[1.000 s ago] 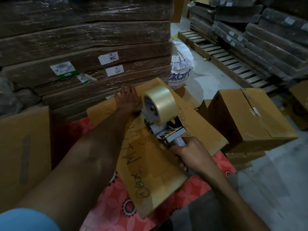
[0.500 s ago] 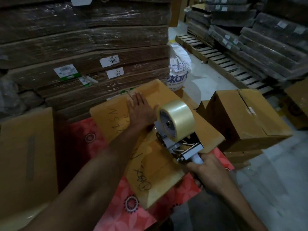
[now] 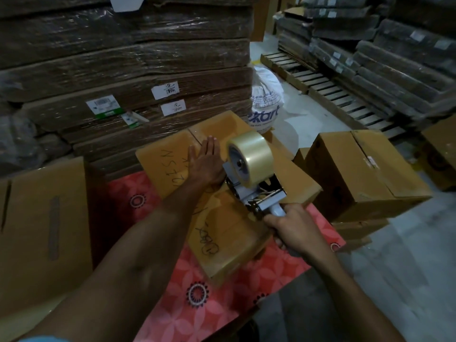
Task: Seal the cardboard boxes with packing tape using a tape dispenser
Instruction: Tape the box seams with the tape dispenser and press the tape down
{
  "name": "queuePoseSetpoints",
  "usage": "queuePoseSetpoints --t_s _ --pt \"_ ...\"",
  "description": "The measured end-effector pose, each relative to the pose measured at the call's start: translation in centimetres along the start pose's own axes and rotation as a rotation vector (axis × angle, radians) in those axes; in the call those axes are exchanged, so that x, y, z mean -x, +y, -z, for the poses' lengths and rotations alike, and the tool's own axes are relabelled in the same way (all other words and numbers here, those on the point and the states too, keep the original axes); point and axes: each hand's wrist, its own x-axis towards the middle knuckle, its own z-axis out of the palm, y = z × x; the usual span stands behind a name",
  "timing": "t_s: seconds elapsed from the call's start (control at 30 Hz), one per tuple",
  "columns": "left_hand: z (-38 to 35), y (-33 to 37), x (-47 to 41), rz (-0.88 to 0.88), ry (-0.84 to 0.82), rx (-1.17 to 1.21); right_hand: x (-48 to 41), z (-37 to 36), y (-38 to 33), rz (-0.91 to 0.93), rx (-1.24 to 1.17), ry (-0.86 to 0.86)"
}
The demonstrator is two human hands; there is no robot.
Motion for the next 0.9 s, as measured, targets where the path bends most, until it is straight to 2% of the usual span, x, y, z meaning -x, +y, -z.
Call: queuePoseSetpoints --t_s 0.2,0.33,0.53,0.6,0.67,0.8,0.9 --pt "-0.1 -0.1 -0.8 0.026 0.021 -0.004 0.8 1.1 0.3 -0.005 0.032 -0.040" --pt "-0.6 0.0 -1.3 0.059 0.052 0.126 4.2 2.8 3.1 -0.053 0.058 -0.009" --pt "-0.5 0.5 -0.1 0.052 0.077 0.130 5.8 3.1 5.2 -0.084 -0.014 0.004" --pt "-0.7 1.3 2.0 -0.083 0.088 0.107 5.7 3.0 5.2 -0.077 -0.029 0.012" --pt "-1.7 2.3 5.0 -0.304 0.088 0.069 5.7 3.0 5.2 -0.073 -0.044 0.018" --pt "-3.6 2.4 10.0 -0.739 0.239 0.015 5.8 2.8 4.9 -0.065 -0.043 0.016" --pt "-3.8 1.9 10.8 -0.785 0.268 0.030 5.9 2.7 4.8 -0.052 -0.036 0.023"
